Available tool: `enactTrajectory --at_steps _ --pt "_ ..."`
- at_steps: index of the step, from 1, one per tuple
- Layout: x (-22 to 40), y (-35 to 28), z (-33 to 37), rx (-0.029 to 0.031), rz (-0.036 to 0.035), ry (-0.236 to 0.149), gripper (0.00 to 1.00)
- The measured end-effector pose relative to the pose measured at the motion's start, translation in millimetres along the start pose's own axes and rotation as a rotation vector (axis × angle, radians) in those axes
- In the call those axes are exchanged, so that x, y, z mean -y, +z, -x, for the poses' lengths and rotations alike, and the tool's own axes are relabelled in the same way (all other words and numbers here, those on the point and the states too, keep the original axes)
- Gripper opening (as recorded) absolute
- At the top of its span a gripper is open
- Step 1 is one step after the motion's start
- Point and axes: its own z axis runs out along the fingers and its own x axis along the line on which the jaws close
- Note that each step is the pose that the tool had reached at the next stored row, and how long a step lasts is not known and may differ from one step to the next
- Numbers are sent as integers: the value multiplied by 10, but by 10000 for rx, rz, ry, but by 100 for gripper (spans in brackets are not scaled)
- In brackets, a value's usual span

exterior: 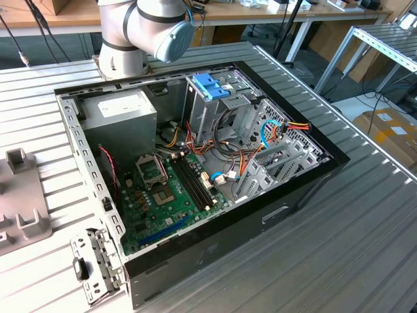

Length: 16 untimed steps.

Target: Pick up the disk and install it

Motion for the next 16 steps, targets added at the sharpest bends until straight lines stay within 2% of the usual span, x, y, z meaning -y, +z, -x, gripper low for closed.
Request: enactTrajectory --at_steps 16 --pt "58 -3 -3 0 1 0 37"
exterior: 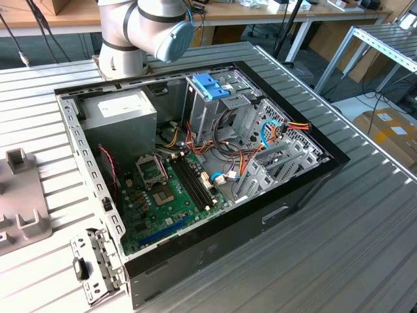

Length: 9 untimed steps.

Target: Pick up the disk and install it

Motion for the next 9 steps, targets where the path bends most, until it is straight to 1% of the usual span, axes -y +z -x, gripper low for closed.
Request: enactTrajectory --at_steps 9 --pt "33 -2 0 0 1 0 37"
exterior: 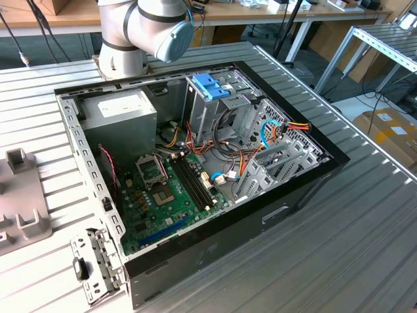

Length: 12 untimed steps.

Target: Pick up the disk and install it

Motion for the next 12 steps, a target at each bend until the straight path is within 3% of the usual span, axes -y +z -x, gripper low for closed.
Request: enactTrajectory --at_steps 12 --pt "49 -2 1 1 -1 0 37"
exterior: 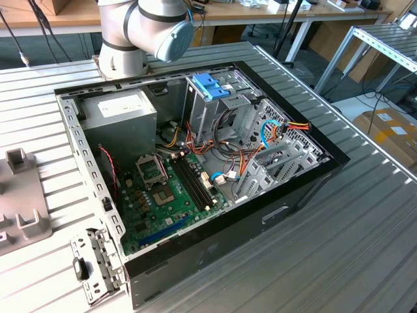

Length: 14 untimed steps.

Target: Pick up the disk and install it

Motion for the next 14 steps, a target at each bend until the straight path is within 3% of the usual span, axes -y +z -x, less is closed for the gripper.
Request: enactTrajectory --at_steps 14 --pt "31 -2 1 -1 1 -1 37"
